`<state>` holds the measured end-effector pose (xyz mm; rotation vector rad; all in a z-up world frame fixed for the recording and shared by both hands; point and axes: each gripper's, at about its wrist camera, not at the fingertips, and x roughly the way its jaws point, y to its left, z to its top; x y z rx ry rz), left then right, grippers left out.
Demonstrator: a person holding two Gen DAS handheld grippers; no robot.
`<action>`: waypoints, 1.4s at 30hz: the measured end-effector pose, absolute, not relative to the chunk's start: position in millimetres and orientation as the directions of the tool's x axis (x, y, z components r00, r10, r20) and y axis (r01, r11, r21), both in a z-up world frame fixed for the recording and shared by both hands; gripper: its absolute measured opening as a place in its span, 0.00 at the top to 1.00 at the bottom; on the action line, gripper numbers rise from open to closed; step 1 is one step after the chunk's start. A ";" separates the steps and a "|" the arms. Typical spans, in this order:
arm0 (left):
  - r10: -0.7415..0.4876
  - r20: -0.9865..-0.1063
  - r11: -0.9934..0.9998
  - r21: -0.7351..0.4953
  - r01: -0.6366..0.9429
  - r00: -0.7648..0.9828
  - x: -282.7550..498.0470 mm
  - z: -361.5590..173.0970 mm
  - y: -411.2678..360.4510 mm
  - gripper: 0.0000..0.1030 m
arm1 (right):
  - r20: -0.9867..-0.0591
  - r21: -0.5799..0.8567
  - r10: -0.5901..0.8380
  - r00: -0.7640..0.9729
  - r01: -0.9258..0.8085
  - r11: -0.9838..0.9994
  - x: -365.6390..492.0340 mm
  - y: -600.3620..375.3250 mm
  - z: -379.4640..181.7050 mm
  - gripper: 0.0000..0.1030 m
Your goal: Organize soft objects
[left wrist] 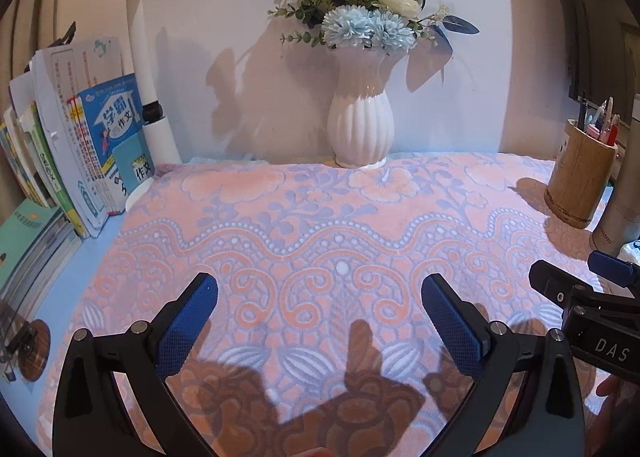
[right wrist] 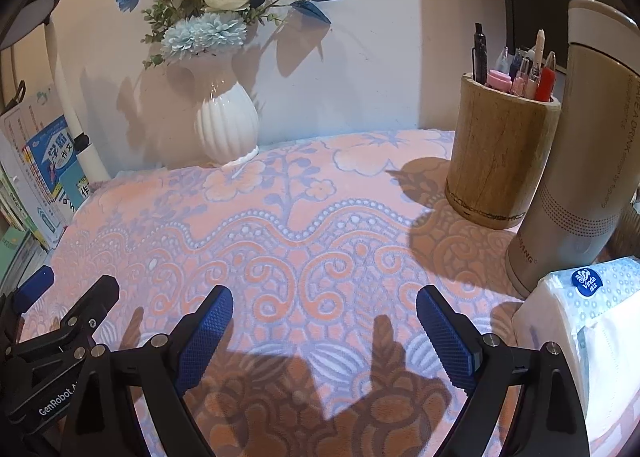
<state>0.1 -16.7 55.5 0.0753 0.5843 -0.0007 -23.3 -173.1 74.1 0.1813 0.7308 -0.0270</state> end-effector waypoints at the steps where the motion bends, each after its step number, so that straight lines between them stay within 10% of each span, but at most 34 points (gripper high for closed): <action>1: 0.019 -0.554 0.997 0.068 0.022 0.833 0.3 55.3 -16.4 0.01 | -0.666 0.152 0.038 0.745 0.086 0.985 -23.3 -172.9 73.9 0.10; 42: -0.008 -0.606 0.998 0.040 0.041 0.795 8.7 47.0 -14.7 0.01 | -0.678 0.141 0.034 0.734 0.084 0.986 -20.4 -172.1 71.4 0.10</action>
